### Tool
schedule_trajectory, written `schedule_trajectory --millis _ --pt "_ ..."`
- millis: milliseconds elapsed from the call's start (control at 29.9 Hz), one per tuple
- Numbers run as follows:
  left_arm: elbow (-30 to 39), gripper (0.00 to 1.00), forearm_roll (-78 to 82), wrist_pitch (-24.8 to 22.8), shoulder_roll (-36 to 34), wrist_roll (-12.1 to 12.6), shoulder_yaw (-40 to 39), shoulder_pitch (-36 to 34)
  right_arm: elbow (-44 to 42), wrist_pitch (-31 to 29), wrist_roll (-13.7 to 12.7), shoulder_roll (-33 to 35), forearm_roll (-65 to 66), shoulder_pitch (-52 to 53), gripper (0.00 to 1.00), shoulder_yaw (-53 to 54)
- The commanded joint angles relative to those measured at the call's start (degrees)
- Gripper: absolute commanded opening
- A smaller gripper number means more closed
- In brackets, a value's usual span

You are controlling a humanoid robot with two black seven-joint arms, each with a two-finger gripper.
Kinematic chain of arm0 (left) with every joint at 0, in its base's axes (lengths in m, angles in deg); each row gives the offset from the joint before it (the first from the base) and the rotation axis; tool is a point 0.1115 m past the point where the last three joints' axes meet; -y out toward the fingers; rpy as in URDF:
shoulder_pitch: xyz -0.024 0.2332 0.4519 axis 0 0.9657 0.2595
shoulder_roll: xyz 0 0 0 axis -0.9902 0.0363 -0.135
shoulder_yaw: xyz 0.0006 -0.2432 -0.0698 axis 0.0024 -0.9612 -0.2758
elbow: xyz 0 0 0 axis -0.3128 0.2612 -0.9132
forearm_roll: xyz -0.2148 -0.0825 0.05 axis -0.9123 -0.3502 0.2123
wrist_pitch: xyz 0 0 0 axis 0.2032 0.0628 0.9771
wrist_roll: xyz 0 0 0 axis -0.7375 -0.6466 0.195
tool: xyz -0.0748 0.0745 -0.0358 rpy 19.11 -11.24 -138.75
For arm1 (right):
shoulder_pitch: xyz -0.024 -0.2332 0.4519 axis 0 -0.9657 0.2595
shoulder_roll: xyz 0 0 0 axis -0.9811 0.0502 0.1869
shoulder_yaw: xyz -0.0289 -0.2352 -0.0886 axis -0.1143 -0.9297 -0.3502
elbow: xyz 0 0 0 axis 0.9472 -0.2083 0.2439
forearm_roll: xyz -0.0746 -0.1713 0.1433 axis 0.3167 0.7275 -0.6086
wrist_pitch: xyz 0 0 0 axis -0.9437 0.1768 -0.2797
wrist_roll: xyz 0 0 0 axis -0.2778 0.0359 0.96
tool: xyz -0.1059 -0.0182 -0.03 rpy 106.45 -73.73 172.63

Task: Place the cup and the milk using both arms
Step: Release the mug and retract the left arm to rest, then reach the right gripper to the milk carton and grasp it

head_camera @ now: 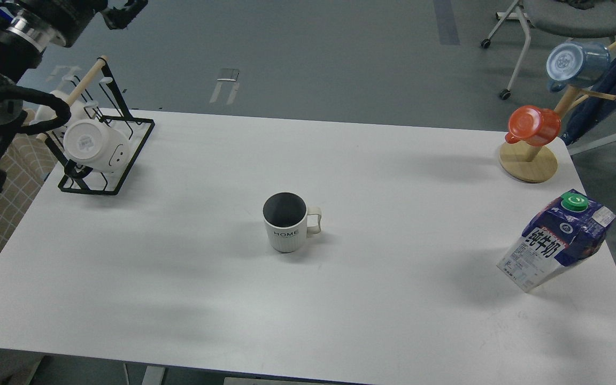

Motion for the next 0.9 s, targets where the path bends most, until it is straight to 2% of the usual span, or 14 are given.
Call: schedule_trajectory --millis 0,201,301,368,869 --pt "-0.60 0.98 -0.63 0.00 0.63 0.39 -5.38 6.10 0.18 0.00 -0.07 -0.42 0.02 -3.39 1.00 -5.37" --pt "-0.26 0.98 -1.77 0.09 0.89 0.75 -8.91 11.30 0.80 0.00 -0.07 -4.55 0.20 -7.34 1.00 -13.64" --pt "0.01 0.98 -1.77 0.17 1.07 0.83 -9.88 12.10 3.70 0.00 -0.25 -6.93 0.20 -8.31 1.00 -14.79" --pt "0.10 0.98 -1.69 0.17 1.07 0.83 -9.97 12.18 6.85 0.00 -1.39 -8.50 0.20 -9.98 1.00 -16.28" --pt "0.19 0.98 -1.51 0.17 0.63 1.19 -9.97 12.27 8.18 0.00 -1.74 -8.68 -0.59 -5.86 1.00 -16.20"
